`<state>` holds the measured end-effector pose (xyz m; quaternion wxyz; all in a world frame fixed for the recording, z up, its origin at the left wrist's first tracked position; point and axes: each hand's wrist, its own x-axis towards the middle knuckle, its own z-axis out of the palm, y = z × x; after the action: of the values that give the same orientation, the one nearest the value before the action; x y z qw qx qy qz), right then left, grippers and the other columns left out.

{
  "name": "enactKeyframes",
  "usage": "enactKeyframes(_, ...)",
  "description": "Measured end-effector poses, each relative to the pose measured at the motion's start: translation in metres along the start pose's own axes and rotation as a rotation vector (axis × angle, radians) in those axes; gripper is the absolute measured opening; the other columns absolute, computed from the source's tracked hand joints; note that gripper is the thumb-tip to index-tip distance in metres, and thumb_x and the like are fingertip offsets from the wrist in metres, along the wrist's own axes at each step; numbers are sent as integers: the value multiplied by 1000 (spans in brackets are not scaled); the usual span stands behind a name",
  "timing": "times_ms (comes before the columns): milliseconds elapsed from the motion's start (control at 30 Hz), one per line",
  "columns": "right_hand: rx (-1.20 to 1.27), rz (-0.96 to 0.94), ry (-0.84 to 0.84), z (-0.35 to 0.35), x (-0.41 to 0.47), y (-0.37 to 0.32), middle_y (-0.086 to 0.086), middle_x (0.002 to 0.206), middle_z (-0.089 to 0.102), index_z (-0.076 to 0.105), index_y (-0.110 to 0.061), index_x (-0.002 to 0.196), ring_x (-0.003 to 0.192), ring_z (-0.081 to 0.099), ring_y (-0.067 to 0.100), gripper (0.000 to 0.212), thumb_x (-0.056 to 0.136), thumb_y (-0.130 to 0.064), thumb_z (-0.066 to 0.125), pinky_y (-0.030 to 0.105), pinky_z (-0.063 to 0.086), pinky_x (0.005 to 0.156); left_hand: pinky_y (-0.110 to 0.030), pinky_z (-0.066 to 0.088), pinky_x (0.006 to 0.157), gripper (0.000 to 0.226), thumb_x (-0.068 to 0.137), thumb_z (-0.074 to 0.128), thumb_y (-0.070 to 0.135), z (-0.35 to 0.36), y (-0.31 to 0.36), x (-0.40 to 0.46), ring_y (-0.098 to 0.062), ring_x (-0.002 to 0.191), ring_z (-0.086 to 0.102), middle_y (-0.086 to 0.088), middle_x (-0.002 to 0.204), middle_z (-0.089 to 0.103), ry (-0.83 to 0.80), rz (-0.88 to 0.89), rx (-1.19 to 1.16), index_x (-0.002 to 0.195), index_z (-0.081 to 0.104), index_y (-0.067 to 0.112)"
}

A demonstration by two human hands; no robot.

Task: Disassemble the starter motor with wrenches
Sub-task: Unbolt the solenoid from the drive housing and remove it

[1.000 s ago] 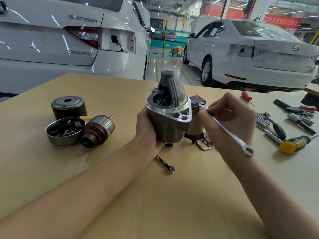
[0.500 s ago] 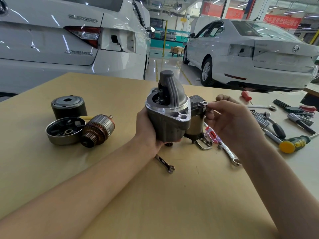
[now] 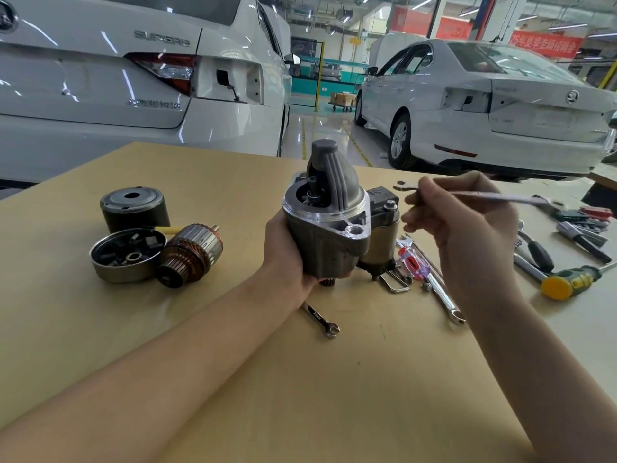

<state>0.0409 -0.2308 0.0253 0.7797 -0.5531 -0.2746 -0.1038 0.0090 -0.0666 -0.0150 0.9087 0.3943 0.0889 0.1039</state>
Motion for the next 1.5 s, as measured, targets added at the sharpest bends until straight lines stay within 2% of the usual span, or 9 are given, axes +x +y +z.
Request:
enactKeyframes(167, -487, -389, 69, 7, -9, 10, 7, 61, 60, 49, -17, 62, 52, 60, 22, 29, 77, -6, 72, 33, 49, 50, -31, 58, 56, 47, 96, 35, 36, -2, -1, 1, -19, 69, 74, -4, 83, 76, -26, 10, -6, 83, 76, 18)
enactKeyframes(467, -704, -476, 25, 7, -14, 15, 11, 55, 55, 51, -1, 61, 51, 54, 29, 25, 75, -3, 72, 43, 45, 48, -32, 59, 58, 50, 95, 35, 37, -1, -1, 1, -19, 71, 74, -6, 86, 77, -32, 18, -22, 79, 78, 18)
enactKeyframes(567, -728, -448, 54, 11, -15, 15, 12, 54, 52, 50, 0, 60, 51, 53, 30, 26, 75, -2, 72, 42, 45, 47, -32, 60, 59, 45, 96, 34, 37, -1, -1, 0, -19, 72, 74, -6, 87, 77, -30, 22, -8, 90, 75, 17)
enactKeyframes(733, -274, -45, 1, 6, -6, 6, 2, 54, 56, 55, -17, 60, 45, 52, 13, 29, 76, 3, 69, 24, 45, 44, -32, 58, 55, 43, 96, 35, 37, -1, 0, 1, -18, 67, 73, -4, 82, 76, -20, 11, 17, 94, 72, 18)
enactKeyframes(867, 142, 340, 18, 1, 6, 6, 5, 60, 61, 58, -8, 92, 45, 54, 10, 18, 82, 6, 62, 18, 47, 47, -32, 58, 54, 42, 96, 35, 37, -1, 1, 1, -18, 66, 73, -4, 81, 76, -11, 8, 16, 96, 72, 17)
enactKeyframes(1000, 223, 438, 7, 0, 11, 6, 2, 64, 52, 57, -9, 86, 48, 50, 8, 7, 89, -4, 57, 17, 45, 45, -30, 57, 52, 41, 97, 36, 36, 0, 1, 0, -17, 64, 72, -3, 78, 75, -12, 10, 14, 93, 72, 16)
enactKeyframes(1167, 355, 494, 20, 1, 10, 2, 0, 58, 48, 50, -11, 74, 47, 45, 9, 21, 90, 1, 43, 17, 41, 45, -28, 55, 48, 40, 96, 36, 35, 1, 1, -1, -17, 58, 71, -2, 74, 74, -2, 1, 8, 95, 70, 16)
enactKeyframes(1400, 1, 41, 58, -1, 1, -1, 6, 59, 65, 58, -18, 58, 49, 61, 16, 34, 82, 6, 65, 24, 50, 51, -31, 59, 54, 40, 96, 36, 34, 2, 0, -1, -18, 65, 73, -4, 80, 76, -8, 1, -25, 93, 71, 15)
enactKeyframes(1500, -225, -149, 64, 3, -6, 1, 9, 58, 65, 56, -6, 64, 48, 64, 19, 24, 80, 2, 71, 25, 51, 51, -32, 59, 56, 40, 96, 36, 35, 1, 1, -1, -18, 68, 73, -4, 82, 76, -18, 3, -25, 95, 71, 15)
